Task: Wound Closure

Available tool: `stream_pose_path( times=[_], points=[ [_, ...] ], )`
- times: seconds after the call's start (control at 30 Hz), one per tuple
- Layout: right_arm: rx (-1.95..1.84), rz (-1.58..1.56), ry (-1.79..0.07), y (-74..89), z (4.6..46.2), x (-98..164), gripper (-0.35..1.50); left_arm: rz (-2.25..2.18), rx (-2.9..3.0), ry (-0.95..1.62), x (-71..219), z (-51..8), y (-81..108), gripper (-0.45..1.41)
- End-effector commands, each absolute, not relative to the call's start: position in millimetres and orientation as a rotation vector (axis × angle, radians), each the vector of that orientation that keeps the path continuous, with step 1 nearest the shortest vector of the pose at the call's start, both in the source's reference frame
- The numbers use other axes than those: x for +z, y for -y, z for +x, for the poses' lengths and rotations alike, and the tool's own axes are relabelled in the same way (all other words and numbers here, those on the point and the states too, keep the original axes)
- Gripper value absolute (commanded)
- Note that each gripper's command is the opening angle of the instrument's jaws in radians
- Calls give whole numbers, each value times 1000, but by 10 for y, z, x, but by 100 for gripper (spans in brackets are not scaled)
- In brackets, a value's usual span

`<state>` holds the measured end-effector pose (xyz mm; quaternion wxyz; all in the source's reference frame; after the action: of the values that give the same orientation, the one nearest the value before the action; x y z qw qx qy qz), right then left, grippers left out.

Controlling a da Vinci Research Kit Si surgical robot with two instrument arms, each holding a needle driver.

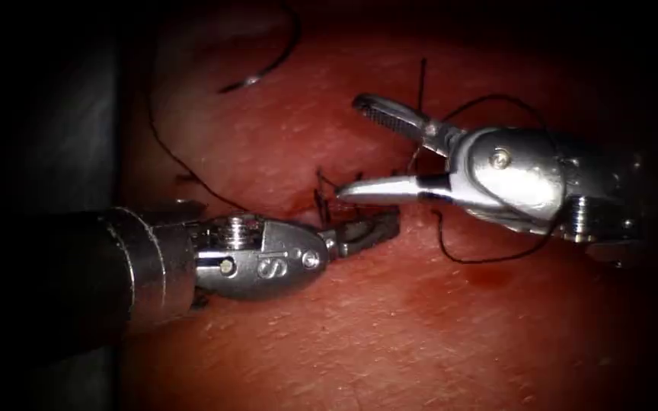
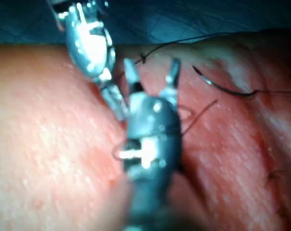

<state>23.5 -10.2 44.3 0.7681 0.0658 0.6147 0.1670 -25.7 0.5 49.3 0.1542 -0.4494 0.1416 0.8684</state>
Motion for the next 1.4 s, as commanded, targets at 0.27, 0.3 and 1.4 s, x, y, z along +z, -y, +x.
stream_pose_path(
  times=[0.27,0.3,1.4],
  points=[
    [309,143,-1153,108,231,473,93,-1294,2516,-408,465,-252,7,-45],
    [305,146,-1124,108,230,476,98,-1294,2516,-407,463,-251,7,-45],
    [-93,477,-1241,175,230,489,68,-1245,2566,-547,517,-243,-79,-45]
  ],
)
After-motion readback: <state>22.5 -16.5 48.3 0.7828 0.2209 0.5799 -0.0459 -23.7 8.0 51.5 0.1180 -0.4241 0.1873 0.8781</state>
